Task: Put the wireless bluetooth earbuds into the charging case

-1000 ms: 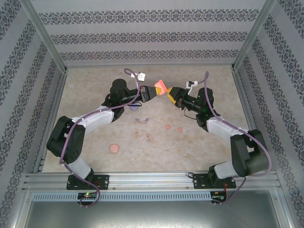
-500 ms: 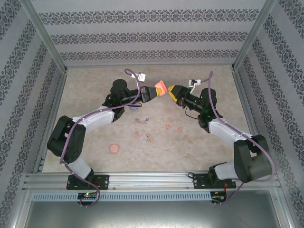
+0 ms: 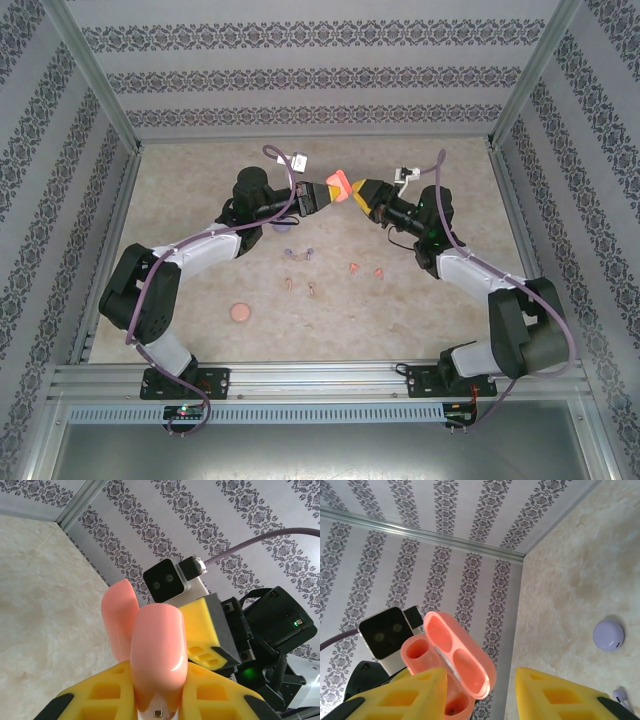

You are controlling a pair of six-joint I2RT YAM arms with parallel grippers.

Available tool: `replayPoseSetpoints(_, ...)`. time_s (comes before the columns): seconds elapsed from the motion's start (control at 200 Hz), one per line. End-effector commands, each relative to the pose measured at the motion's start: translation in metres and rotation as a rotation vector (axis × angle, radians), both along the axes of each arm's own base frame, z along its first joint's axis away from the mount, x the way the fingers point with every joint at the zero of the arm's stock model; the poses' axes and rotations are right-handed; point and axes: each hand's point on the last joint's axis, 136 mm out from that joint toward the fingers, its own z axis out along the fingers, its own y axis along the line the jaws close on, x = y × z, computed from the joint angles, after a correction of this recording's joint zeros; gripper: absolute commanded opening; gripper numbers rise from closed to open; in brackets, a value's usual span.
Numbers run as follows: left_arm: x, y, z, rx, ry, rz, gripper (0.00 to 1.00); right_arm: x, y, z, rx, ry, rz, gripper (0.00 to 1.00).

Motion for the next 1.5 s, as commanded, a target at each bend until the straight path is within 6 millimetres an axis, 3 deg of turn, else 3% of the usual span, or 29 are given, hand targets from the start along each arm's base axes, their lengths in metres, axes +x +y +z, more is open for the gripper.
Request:
replayPoseSetpoints(0.0, -0.004, -0.008, 0.007, -0.014, -0.017, -0.029, 0.00, 0.004, 0.008, 0.021, 0.038, -0.061, 0.015, 0.41)
replayPoseSetpoints(0.295, -0.004, -0.010, 0.006, -0.011, -0.018, -0.035, 0.00, 0.006, 0.015, 0.021, 0.080, -0.061, 0.038, 0.36)
replayPoseSetpoints(0.974, -0.005, -0.014, 0.002, -0.001, -0.011, -0.026, 0.00, 0.007, 0.016, 0.028, 0.111, -0.063, 0.046, 0.00)
replayPoseSetpoints(1.094, -0.004, -0.014, 0.001, 0.010, -0.009, -0.012, 0.00, 0.009, 0.016, 0.027, 0.108, -0.059, 0.041, 0.00)
replayPoseSetpoints(1.294, -0.001, -0.008, 0.000, 0.030, -0.009, 0.042, 0.47, 0.015, 0.013, 0.024, 0.083, -0.044, 0.029, 0.00)
replayPoseSetpoints(1.404, -0.001, -0.003, 0.000, 0.063, -0.017, 0.063, 0.64, 0.020, 0.008, 0.019, 0.052, -0.032, 0.022, 0.00)
replayPoseSetpoints(1.494, -0.003, 0.002, 0.003, 0.099, -0.029, 0.078, 0.72, 0.024, 0.002, 0.017, 0.019, -0.032, 0.018, 0.00)
